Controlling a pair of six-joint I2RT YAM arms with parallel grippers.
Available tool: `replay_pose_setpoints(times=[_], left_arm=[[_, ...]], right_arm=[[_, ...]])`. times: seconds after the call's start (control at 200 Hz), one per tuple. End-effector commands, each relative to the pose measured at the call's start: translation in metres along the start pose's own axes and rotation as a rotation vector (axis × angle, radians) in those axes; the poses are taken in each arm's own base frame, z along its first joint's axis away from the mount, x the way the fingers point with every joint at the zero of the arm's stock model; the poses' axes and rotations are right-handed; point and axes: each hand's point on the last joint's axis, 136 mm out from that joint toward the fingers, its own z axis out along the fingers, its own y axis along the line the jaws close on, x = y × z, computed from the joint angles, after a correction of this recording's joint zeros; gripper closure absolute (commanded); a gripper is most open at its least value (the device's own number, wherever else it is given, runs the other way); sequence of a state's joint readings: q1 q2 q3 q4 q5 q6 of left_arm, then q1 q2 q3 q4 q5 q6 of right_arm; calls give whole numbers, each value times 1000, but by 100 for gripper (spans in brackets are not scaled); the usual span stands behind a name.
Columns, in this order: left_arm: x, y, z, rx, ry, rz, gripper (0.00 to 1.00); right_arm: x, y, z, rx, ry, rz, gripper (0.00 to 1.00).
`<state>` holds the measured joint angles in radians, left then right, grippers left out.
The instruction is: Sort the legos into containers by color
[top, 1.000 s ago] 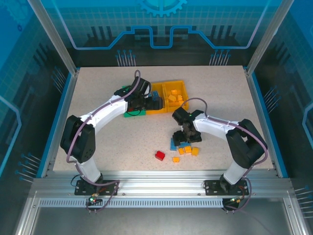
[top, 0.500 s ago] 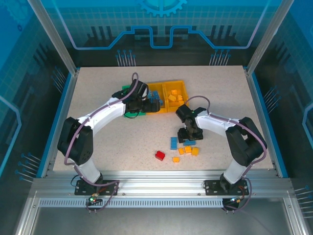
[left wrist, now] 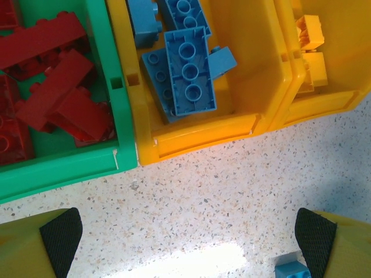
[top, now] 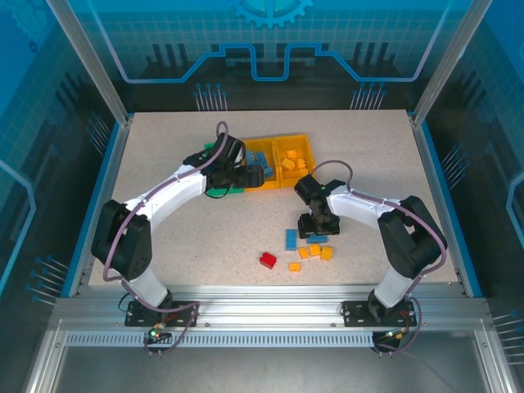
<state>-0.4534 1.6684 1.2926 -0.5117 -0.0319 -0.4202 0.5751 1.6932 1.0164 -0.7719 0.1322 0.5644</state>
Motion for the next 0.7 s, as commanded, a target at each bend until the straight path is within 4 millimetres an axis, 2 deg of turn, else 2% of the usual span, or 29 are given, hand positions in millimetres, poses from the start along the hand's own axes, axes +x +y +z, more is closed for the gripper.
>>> replay_pose_setpoints(times=[0.0,0.125,0.255,0.395,0.545,0.695], left_arm=[[2,11,-7,-30,-13,-11,1],[3,14,-9,-40,-18,-5,1],[4,16,-11,-47,-23,0,1],[5,19,-13,-52,-28,1,1],[5,20,-13,-53,-28,-3,1],[8,22,-12,-57,-21,-7,1]], right_arm=[[18,-4,14,33,94,18,32],[16,0,13,36,92,8,30],[22,-3,18,69,120,9,29],[23,-3,19,65,113,23,36],[5,6,-3,30,52,24,40],[-27,22,-43,-36,-59,23,40]])
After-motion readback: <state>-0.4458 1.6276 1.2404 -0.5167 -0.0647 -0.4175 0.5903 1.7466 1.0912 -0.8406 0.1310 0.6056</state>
